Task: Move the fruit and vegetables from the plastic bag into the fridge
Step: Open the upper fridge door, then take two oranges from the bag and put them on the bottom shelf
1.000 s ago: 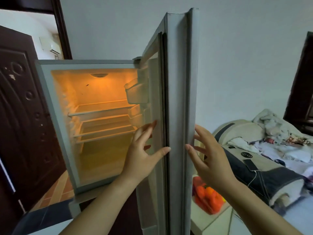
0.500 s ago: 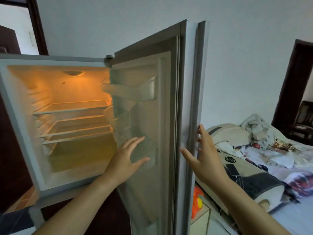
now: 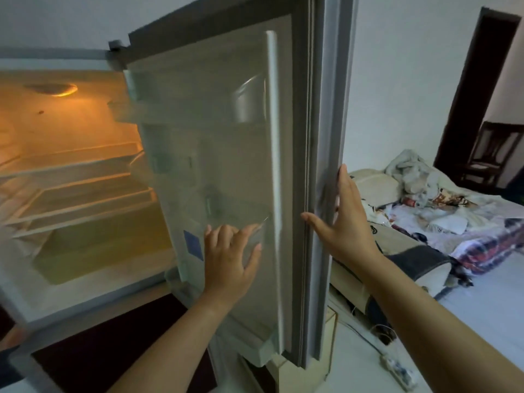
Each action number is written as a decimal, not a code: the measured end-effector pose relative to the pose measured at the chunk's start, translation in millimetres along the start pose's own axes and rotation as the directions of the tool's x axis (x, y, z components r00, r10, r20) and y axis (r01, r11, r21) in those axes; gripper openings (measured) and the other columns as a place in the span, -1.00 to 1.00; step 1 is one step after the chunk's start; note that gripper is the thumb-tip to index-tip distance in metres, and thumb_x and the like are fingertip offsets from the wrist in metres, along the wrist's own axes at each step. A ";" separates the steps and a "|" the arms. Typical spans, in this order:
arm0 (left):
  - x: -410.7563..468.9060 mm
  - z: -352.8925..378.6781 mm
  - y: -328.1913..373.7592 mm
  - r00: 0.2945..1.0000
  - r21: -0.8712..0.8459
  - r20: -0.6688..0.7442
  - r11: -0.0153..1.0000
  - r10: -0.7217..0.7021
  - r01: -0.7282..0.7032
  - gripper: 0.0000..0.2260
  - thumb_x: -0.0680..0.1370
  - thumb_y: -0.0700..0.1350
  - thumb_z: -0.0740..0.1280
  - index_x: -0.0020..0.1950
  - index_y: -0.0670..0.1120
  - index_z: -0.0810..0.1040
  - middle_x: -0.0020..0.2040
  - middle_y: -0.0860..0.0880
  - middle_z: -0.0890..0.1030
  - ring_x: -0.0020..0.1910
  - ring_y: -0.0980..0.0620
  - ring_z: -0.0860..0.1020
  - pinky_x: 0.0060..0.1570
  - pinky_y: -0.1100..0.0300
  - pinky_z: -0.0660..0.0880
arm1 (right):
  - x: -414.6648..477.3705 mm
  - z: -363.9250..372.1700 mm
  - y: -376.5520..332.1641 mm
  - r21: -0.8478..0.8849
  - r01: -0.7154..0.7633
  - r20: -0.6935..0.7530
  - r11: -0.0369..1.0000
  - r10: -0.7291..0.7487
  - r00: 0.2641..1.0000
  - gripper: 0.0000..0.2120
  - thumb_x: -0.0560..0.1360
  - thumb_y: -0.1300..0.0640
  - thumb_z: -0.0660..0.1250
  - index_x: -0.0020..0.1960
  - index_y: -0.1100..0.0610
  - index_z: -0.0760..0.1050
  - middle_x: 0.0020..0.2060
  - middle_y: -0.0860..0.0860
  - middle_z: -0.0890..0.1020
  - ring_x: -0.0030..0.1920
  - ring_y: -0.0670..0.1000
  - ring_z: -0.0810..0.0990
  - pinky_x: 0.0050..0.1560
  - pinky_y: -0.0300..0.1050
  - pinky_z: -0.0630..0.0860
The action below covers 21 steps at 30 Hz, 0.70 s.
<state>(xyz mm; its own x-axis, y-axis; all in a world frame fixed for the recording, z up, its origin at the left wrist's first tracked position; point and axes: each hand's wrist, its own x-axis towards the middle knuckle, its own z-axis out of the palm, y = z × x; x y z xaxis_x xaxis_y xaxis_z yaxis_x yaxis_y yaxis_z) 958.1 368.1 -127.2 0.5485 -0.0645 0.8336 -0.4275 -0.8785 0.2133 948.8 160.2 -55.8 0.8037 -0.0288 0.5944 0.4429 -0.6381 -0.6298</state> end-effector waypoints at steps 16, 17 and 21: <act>11.6 53.2 14.3 0.982 -0.004 -0.190 1.000 -0.002 0.002 -0.74 0.45 0.00 0.23 0.12 -0.01 0.42 -0.08 -0.08 0.45 0.07 -0.08 0.39 0.32 -0.10 0.10 | 15.1 11.5 56.0 0.093 0.027 -0.030 0.995 -0.024 0.999 -0.15 0.43 -0.23 0.27 0.50 -0.12 -0.19 0.43 -0.29 0.00 0.49 -0.11 0.06 0.41 0.14 0.27; 12.4 53.6 14.8 0.983 -0.002 -0.186 1.000 0.002 -0.002 -0.74 0.45 0.00 0.23 0.12 -0.01 0.43 -0.10 -0.09 0.47 0.06 -0.07 0.39 0.31 -0.11 0.12 | 16.0 12.0 58.6 0.103 0.031 -0.032 0.994 -0.028 0.999 -0.16 0.43 -0.22 0.27 0.50 -0.13 -0.20 0.41 -0.31 0.00 0.48 -0.13 0.05 0.42 0.12 0.25; 15.3 54.0 16.5 0.983 0.034 -0.179 0.999 0.026 -0.020 -0.75 0.47 0.01 0.23 0.13 -0.01 0.42 -0.08 -0.01 0.39 0.04 -0.06 0.40 0.24 -0.18 0.23 | 15.8 14.6 75.9 0.191 0.019 0.042 0.981 -0.028 0.999 -0.17 0.45 -0.18 0.28 0.47 -0.22 -0.24 0.34 -0.47 -0.09 0.43 -0.29 -0.01 0.43 -0.12 0.14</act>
<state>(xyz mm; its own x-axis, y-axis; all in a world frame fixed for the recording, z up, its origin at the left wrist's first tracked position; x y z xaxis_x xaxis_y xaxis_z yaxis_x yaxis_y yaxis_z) 998.2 327.0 -138.4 0.3994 -0.0015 0.9168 -0.4137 -0.8927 0.1787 1000.9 122.6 -101.5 0.8072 0.0212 0.5898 0.5257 -0.4802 -0.7022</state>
